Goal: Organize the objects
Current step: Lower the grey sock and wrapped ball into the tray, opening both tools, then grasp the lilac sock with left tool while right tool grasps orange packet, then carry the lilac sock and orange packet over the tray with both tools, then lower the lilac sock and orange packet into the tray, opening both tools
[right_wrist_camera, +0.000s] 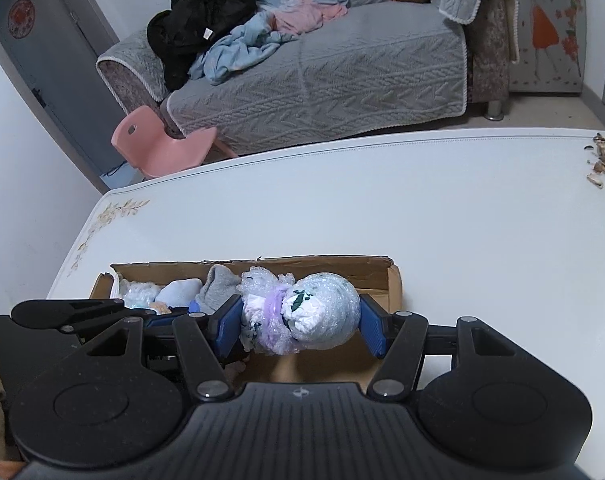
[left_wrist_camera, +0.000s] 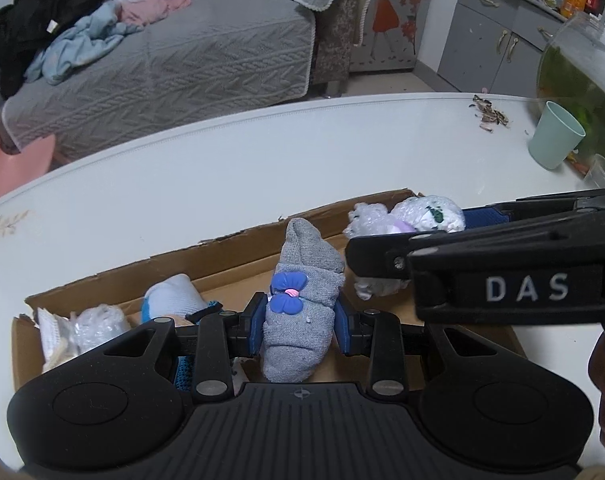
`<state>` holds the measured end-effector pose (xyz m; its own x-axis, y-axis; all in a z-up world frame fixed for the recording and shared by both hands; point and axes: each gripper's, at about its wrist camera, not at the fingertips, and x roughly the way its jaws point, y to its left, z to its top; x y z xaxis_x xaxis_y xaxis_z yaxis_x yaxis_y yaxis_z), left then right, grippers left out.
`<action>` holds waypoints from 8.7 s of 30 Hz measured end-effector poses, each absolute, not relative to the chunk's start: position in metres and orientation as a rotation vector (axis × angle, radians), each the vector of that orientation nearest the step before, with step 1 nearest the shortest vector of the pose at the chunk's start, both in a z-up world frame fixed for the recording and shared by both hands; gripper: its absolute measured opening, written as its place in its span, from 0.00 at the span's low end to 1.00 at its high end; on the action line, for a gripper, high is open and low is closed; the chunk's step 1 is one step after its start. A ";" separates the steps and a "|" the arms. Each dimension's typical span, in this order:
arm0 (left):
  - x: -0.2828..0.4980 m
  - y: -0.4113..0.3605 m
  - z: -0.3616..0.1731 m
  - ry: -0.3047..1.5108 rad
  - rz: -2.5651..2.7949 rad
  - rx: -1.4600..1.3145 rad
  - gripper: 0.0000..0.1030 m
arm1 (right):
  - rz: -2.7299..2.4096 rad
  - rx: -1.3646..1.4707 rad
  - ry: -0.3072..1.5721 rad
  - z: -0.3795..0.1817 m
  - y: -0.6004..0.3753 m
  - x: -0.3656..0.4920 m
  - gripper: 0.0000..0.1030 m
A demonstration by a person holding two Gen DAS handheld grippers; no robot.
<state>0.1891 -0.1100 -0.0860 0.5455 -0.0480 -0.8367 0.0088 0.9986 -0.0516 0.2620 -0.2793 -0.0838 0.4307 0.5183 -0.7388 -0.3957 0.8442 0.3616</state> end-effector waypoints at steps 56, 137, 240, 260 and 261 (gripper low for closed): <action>0.028 -0.090 -0.026 1.094 0.036 0.046 0.90 | 0.651 -0.022 0.900 -0.041 -0.301 0.168 0.95; -0.007 -0.051 -0.089 1.134 0.231 -0.193 0.62 | 0.737 0.062 1.170 -0.095 -0.256 0.127 0.35; 0.082 -0.082 -0.056 0.974 0.056 0.075 0.84 | 0.787 0.064 0.965 -0.065 -0.259 0.211 0.55; -0.010 -0.155 -0.090 1.154 -0.116 0.159 0.89 | 0.819 -0.152 1.145 -0.094 -0.298 0.097 0.84; -0.009 -0.155 -0.093 1.156 -0.113 0.169 0.89 | 0.823 -0.166 1.153 -0.098 -0.296 0.095 0.84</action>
<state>-0.0092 -0.1552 -0.0928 0.3995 -0.0019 -0.9167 0.1756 0.9816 0.0745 0.0952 -0.2958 -0.0979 0.1558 0.4910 -0.8571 -0.6516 0.7033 0.2844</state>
